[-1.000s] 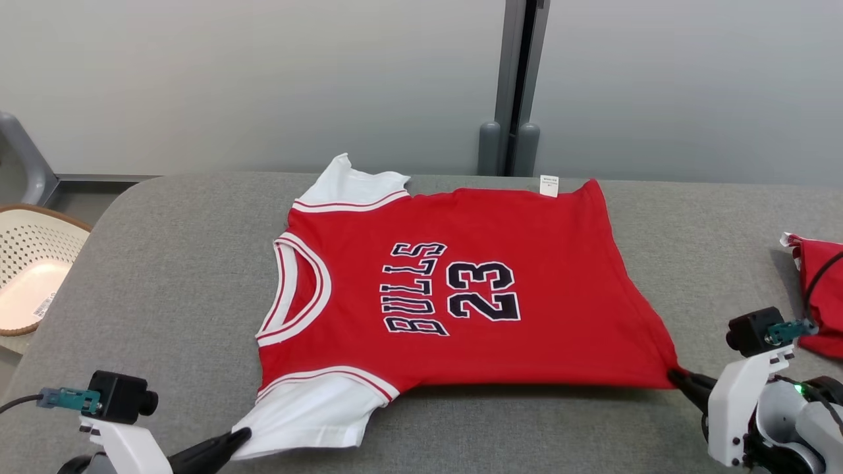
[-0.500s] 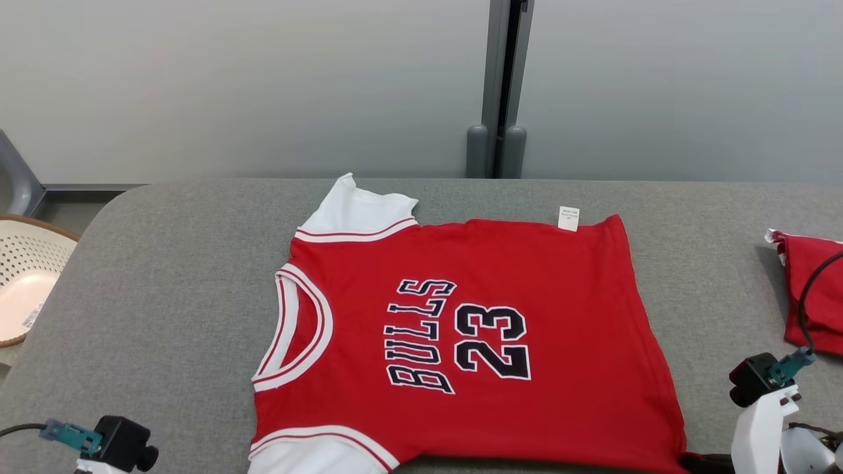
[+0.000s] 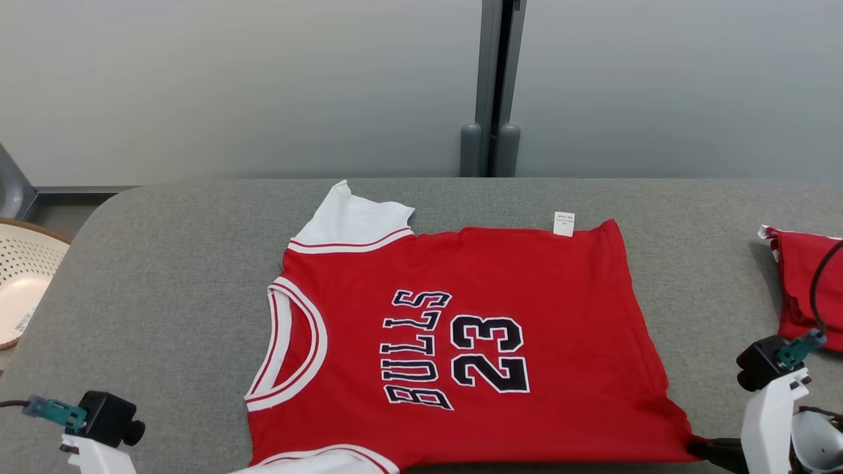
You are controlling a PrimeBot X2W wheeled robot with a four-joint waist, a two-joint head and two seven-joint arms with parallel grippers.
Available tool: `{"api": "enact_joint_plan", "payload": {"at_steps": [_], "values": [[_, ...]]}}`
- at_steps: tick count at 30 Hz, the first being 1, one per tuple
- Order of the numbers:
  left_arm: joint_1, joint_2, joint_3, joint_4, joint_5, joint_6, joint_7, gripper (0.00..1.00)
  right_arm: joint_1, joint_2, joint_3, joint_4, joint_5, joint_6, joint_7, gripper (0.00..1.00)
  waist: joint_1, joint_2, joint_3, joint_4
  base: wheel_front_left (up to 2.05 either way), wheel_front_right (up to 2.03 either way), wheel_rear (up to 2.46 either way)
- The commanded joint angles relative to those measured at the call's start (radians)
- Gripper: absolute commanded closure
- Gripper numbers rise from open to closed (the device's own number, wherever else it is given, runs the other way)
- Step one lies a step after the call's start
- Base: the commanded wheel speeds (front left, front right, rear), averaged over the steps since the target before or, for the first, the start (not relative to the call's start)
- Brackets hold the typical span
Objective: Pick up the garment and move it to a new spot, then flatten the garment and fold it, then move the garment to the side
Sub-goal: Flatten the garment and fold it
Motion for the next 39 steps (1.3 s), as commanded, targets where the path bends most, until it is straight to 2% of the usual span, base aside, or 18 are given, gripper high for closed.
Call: {"api": "enact_joint_plan", "payload": {"at_steps": [1, 13, 24, 34, 39], "values": [[-0.016, -0.009, 0.008, 0.009, 0.011, -0.001, -0.006, 1.0, -0.002, 0.007, -0.003, 0.008, -0.015, -0.001, 0.016, 1.0, 0.0, 0.0, 0.001, -0.003, 0.0, 0.0, 0.0], [-0.098, -0.042, 0.051, 0.064, 0.07, -0.001, -0.034, 1.0, -0.071, 0.085, -0.074, 0.058, -0.054, -0.001, 0.048, 1.0, 0.0, 0.0, 0.041, -0.03, 0.0, 0.0, 0.0], [-0.232, -0.11, 0.07, 0.129, 0.161, -0.001, -0.045, 1.0, -0.186, 0.167, -0.113, 0.13, -0.126, -0.001, 0.038, 1.0, 0.0, 0.0, 0.135, -0.045, 0.0, 0.0, 0.0], [-0.354, -0.187, 0.052, 0.233, 0.235, -0.001, -0.073, 1.0, -0.234, 0.216, -0.107, 0.18, -0.159, -0.001, 0.008, 1.0, 0.0, 0.0, 0.191, -0.055, 0.0, 0.0, 0.0], [-0.39, -0.207, 0.019, 0.264, 0.253, -0.001, -0.069, 1.0, -0.254, 0.229, -0.098, 0.189, -0.179, -0.001, -0.026, 1.0, 0.0, 0.0, 0.205, -0.064, 0.0, 0.0, 0.0]]}}
